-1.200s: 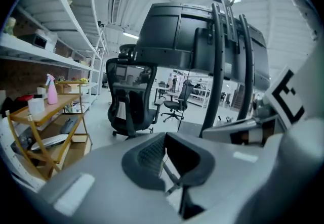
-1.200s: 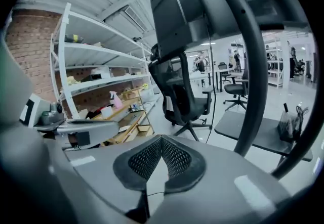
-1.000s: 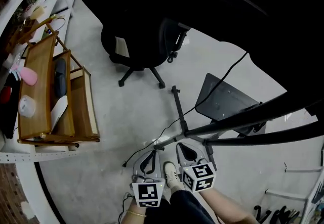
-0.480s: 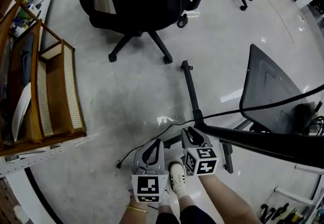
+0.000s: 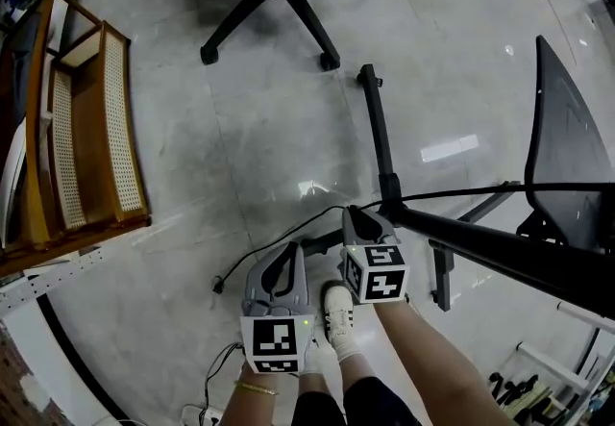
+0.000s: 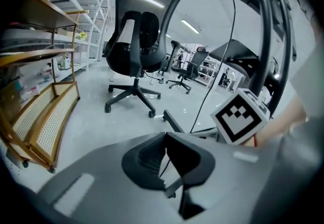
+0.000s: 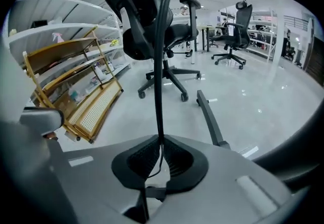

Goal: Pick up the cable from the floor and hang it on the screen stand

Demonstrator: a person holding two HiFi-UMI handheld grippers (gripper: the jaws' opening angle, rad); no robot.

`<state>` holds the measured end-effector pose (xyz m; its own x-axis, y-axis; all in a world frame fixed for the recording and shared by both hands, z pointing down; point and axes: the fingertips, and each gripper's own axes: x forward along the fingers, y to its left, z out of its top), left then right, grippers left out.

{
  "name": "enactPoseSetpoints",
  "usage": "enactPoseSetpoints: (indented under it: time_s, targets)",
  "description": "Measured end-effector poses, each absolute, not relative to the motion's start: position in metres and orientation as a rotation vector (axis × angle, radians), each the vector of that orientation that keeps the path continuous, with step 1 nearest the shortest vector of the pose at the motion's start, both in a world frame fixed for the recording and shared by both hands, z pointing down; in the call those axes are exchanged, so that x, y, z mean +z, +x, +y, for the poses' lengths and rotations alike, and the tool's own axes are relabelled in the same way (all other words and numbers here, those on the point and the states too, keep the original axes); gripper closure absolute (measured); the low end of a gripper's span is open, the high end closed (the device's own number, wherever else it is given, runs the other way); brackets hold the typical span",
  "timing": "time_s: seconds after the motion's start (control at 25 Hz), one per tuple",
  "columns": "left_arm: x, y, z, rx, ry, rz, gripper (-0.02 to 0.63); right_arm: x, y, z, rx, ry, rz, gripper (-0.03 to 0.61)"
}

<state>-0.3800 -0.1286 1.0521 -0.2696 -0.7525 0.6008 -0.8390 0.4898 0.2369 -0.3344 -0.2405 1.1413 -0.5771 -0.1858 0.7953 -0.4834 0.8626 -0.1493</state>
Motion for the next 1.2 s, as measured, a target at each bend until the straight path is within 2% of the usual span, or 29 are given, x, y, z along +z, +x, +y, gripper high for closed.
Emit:
enactPoseSetpoints:
  time_s: [0.32,0.64,0.96,1.2]
  targets:
    - [0.982,-0.359,-0.111,0.208,1.372,-2.1,0.606,1.07,-0.315,-0.161,0.489,0.329,-2.222,0.557]
    - [0.836,-0.303,-0.071,0.17,1.467,-2.07,0.606,0.901,-0.247,-0.103,0.678,0.454,-2.253,0.557]
    - [0.696,-0.241,-0.084,0.173,1.623,-1.945,0.606,0.732,-0.169,-0.121,0.534,0.642,-2.288,0.557]
    - [0.603,-0.2,-0.128,0.117,1.739,-1.841,0.606,0.624,-0.106,-0.178,0.42,0.806,-2.315,0.557]
